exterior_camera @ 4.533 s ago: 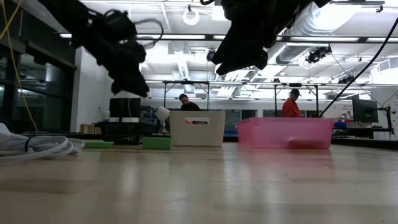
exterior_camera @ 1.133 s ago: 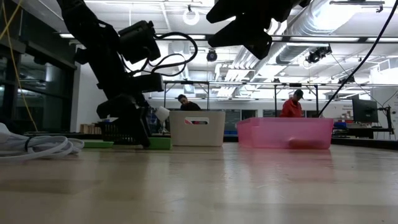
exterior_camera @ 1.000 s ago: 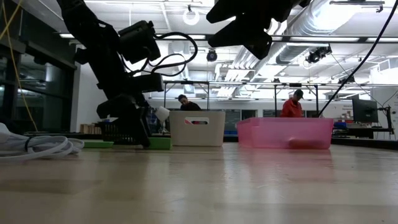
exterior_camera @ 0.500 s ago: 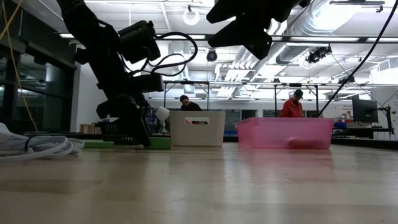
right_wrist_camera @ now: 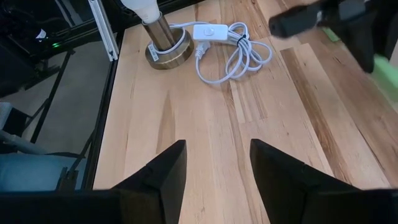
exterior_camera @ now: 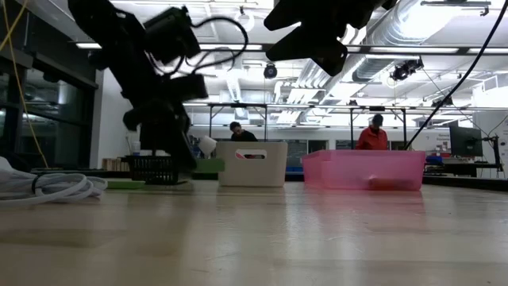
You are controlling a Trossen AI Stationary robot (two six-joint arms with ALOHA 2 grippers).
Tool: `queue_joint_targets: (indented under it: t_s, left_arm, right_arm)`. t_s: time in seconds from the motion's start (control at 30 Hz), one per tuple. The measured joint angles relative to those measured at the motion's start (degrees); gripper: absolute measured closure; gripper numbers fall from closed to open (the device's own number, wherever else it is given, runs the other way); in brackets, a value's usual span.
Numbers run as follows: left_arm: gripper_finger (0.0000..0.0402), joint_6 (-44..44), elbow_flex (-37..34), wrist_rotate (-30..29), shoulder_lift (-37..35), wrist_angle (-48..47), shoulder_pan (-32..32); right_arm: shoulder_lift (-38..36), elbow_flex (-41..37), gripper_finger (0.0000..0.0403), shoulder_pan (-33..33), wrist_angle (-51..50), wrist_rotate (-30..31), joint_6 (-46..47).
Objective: Pick & Place School Supplies
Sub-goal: Put the eraser into the black bin
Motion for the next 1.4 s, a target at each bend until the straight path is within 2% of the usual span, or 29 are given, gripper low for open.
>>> queue_joint_targets:
  t_s: [0.13, 0.33, 0.43, 0.57, 0.73, 0.97, 1.4]
  left_arm:
    - [0.0363, -1.51, 0.00, -0.88, -5.13, -2.64, -0.05]
    - [0.0363, -3.37, 0.02, -8.71, -15.02, -12.67, 1.41]
    - [0.0364, -4.92, 0.02, -11.69, -19.49, -17.11, 3.84]
    - [0.0364, -9.43, 0.02, -12.20, -22.75, -20.42, 9.49]
    - [0.0364, -14.70, 0.04, -11.52, -22.00, -22.93, 17.94]
    - [0.0364, -16.21, 0.04, -4.48, -18.15, -23.96, 26.31]
    - [0.0364, -16.18, 0.04, -3.36, -15.17, -21.87, 27.59]
  right_arm:
    - [0.00, 0.00, 0.0237, 0.02, -0.12, 0.00, 0.00]
    - [0.00, 0.00, 0.0237, 0.22, -0.28, -0.04, 0.02]
    - [0.00, 0.00, 0.0237, 0.22, -0.27, -0.02, 0.02]
    - [0.00, 0.00, 0.0237, 0.22, -0.26, -0.02, 0.02]
    - [0.00, 0.00, 0.0237, 0.22, -0.20, -0.02, 0.04]
    - [0.00, 0.00, 0.0237, 0.22, -0.17, 0.00, 0.17]
    - [0.00, 0.00, 0.0237, 0.22, -0.04, 0.00, 0.04]
